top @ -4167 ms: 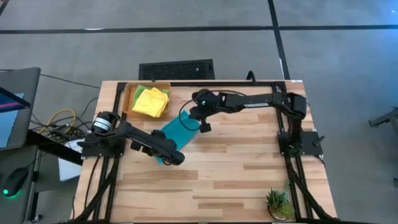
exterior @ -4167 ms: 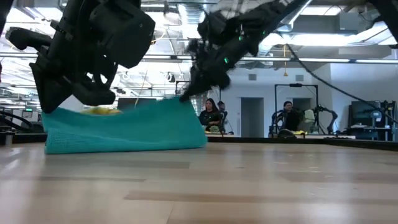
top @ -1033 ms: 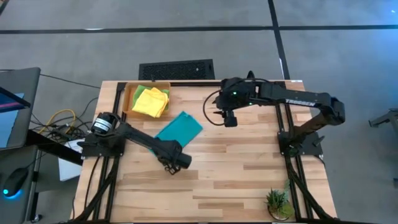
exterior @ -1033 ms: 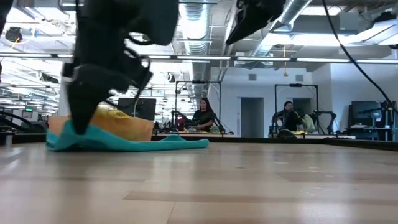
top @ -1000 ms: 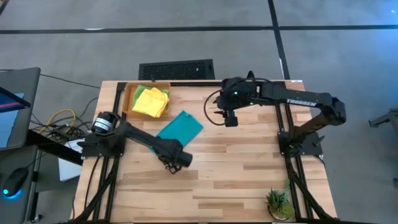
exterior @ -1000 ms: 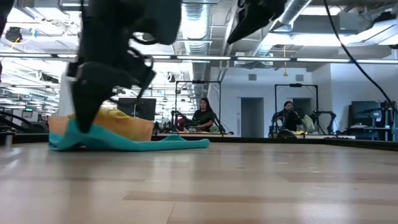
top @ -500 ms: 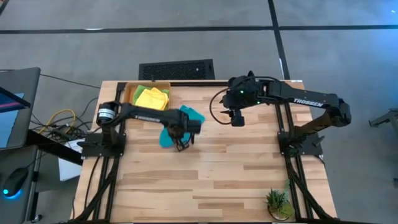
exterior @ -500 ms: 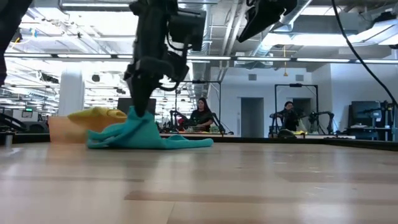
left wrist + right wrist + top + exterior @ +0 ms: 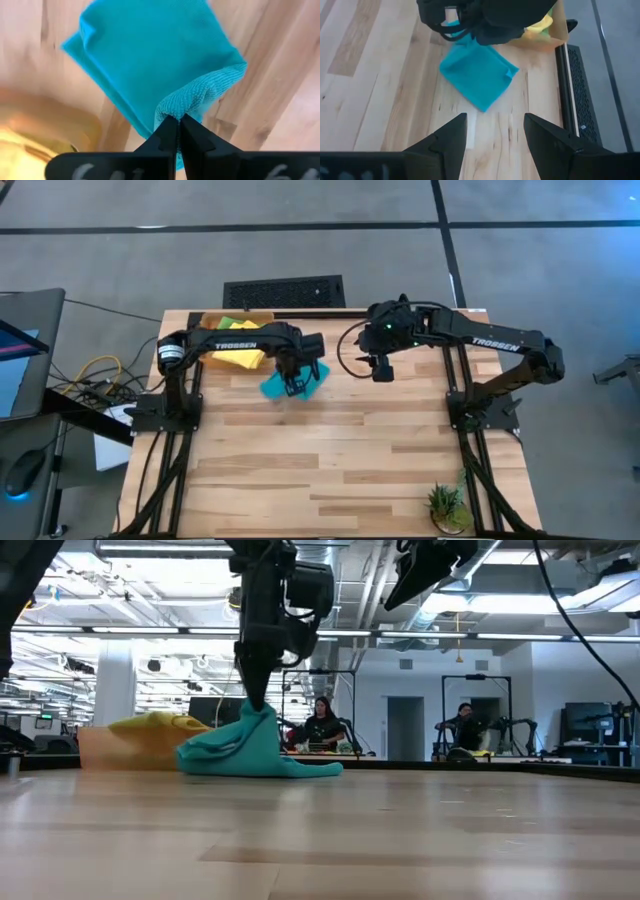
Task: Fold microfiber towels
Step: Fold the blue microfiber towel, then stack the blue microfiber towel on top of the yellow microfiber towel
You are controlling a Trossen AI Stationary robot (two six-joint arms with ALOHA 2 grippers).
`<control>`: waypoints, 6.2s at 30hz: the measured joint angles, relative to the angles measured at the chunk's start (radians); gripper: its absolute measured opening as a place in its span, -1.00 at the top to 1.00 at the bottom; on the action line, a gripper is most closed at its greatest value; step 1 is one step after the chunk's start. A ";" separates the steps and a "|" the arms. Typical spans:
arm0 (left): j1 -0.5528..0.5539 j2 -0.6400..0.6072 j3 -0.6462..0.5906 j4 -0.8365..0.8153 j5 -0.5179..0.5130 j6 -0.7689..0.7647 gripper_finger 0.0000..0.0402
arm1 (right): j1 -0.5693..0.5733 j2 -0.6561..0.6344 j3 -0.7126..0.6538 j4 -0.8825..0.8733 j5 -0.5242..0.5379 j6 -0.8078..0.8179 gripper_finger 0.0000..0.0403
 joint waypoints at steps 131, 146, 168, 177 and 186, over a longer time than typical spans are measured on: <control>0.056 0.037 -0.196 0.468 -0.064 0.301 0.30 | -0.078 0.001 -0.001 -0.052 -0.150 0.024 -0.10; 0.069 0.053 -0.242 0.631 -0.065 0.301 0.30 | -0.078 0.001 -0.001 -0.052 -0.143 0.016 -0.10; 0.060 0.163 -0.213 0.637 -0.141 0.370 0.62 | -0.105 0.000 0.000 -0.051 -0.136 0.016 -0.10; 0.066 0.156 -0.092 0.478 -0.101 0.228 0.98 | -0.105 0.000 0.000 -0.052 -0.135 0.016 -0.10; 0.091 0.045 0.027 0.297 -0.101 0.186 0.99 | -0.105 0.001 0.000 -0.052 -0.134 0.015 -0.10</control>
